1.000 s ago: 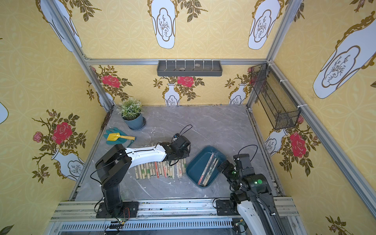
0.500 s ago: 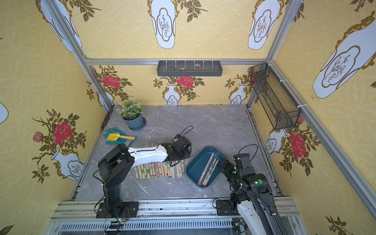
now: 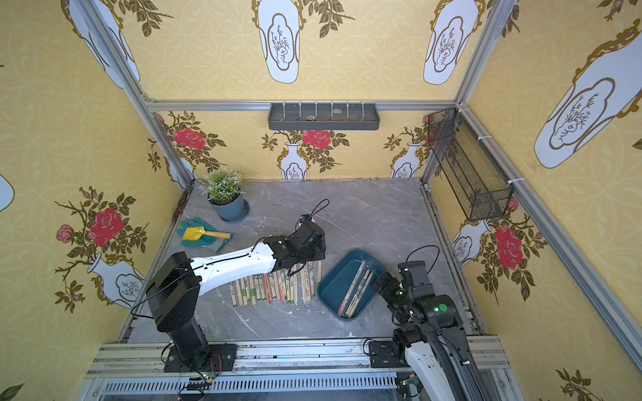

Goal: Take the paired disposable chopsticks out of the storage box
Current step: Place the paired disposable chopsticks at the center of the board.

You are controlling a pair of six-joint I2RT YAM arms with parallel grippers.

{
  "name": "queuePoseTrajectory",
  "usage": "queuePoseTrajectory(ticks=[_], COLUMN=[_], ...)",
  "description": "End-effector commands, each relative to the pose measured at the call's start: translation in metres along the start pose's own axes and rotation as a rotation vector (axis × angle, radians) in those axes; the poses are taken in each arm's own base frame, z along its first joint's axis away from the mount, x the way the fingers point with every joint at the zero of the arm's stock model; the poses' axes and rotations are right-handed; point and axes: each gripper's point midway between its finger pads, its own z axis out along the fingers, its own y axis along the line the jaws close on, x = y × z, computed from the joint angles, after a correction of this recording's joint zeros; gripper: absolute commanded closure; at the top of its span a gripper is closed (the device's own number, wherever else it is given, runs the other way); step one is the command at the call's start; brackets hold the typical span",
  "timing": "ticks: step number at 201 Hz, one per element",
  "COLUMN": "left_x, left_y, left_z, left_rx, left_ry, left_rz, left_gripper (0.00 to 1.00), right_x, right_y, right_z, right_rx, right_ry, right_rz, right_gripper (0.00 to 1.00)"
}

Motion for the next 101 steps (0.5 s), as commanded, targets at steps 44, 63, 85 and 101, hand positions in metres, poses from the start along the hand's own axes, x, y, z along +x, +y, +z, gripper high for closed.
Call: queuePoseTrajectory(ticks=[44, 63, 85, 101], left_x=[0.032, 0.048, 0.068, 0.079], left_y=[-0.063, -0.078, -0.086, -0.090], left_z=[0.005, 0.010, 0.020, 0.025], left_rx=[0.112, 0.146, 0.171, 0.179], left_ry=[0.108, 0.158, 0.225, 0.257], left_rz=[0.368, 0.412, 0.434, 0.448], left_gripper=[0.55, 0.55, 0.55, 0.55], right_x=[-0.001, 0.000, 0.004, 0.005], right_y=[0.001, -0.002, -0.007, -0.010], right_z=[0.000, -0.002, -0.003, -0.004], right_rx=[-0.011, -0.008, -0.007, -0.004], right_ry=[-0.008, -0.014, -0.015, -0.017], right_rz=[0.010, 0.020, 0.031, 0.039], right_gripper=[0.03, 0.03, 0.03, 0.02])
